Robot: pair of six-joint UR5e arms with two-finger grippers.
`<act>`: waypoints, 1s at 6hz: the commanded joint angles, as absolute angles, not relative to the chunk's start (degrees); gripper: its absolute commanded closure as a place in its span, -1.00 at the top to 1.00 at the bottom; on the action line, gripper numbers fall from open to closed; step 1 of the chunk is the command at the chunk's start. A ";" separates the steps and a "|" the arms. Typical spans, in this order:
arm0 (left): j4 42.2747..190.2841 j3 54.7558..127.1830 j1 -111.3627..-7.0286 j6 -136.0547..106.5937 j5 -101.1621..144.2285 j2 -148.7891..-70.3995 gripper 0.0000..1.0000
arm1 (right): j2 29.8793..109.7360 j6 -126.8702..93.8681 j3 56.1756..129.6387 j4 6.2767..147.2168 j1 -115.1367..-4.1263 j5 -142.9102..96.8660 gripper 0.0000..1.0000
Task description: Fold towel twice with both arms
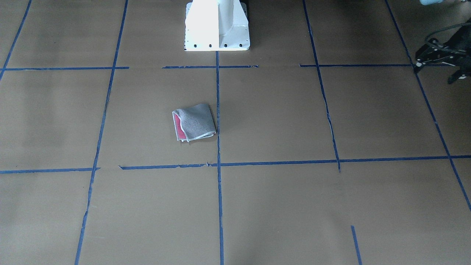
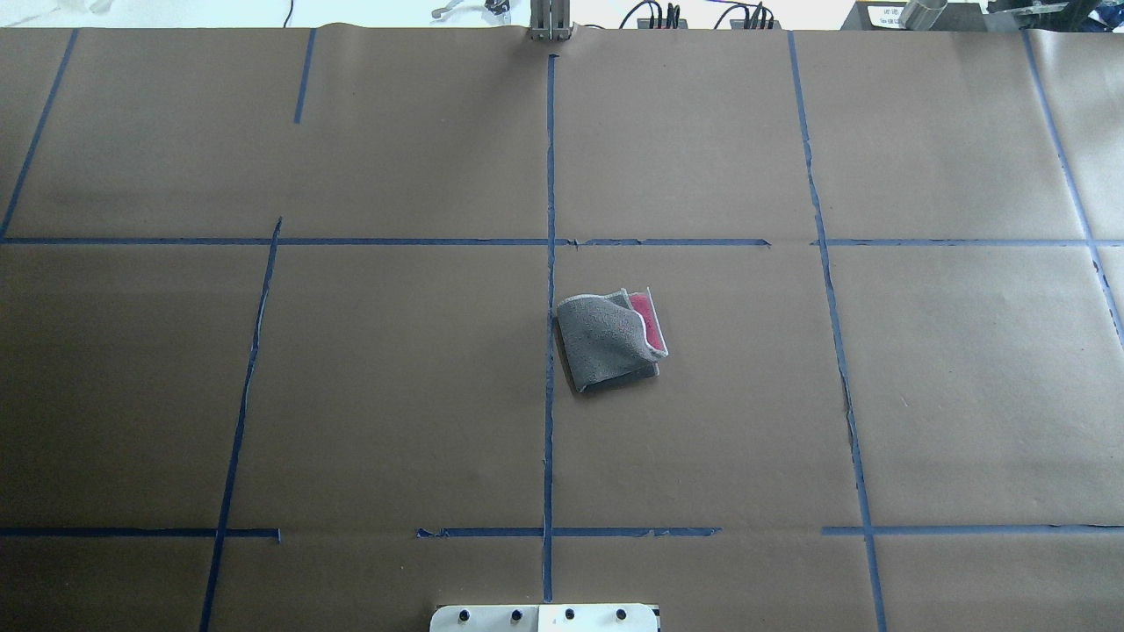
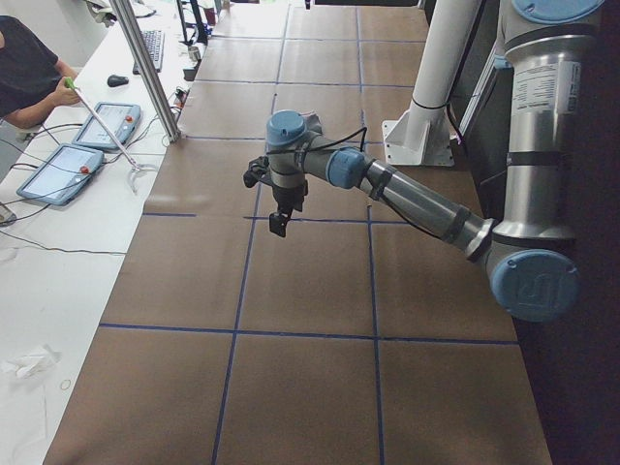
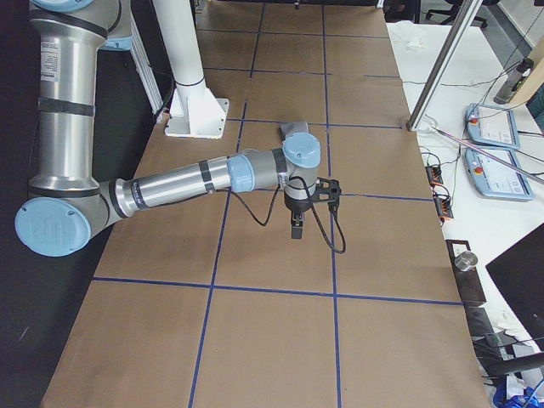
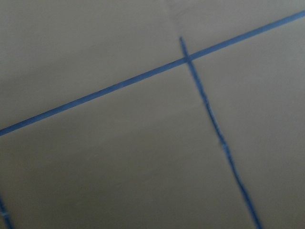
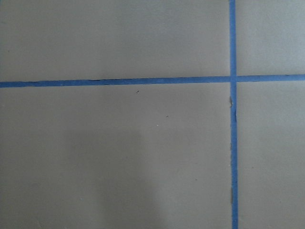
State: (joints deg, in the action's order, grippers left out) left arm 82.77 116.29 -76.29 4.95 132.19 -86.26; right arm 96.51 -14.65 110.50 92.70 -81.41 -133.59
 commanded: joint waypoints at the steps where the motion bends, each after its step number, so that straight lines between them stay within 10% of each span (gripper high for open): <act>1: 82.62 105.61 -86.70 18.16 132.80 -86.21 1.00 | 98.17 -1.74 106.11 92.90 -87.33 -133.86 1.00; 6: 79.37 100.81 -87.89 6.57 136.55 -85.08 1.00 | 100.55 5.27 105.64 92.90 -87.63 -135.35 1.00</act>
State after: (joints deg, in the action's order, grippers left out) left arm 79.31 101.18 -87.88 12.04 134.09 -85.10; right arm 100.58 5.18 105.28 92.89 -87.65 -135.28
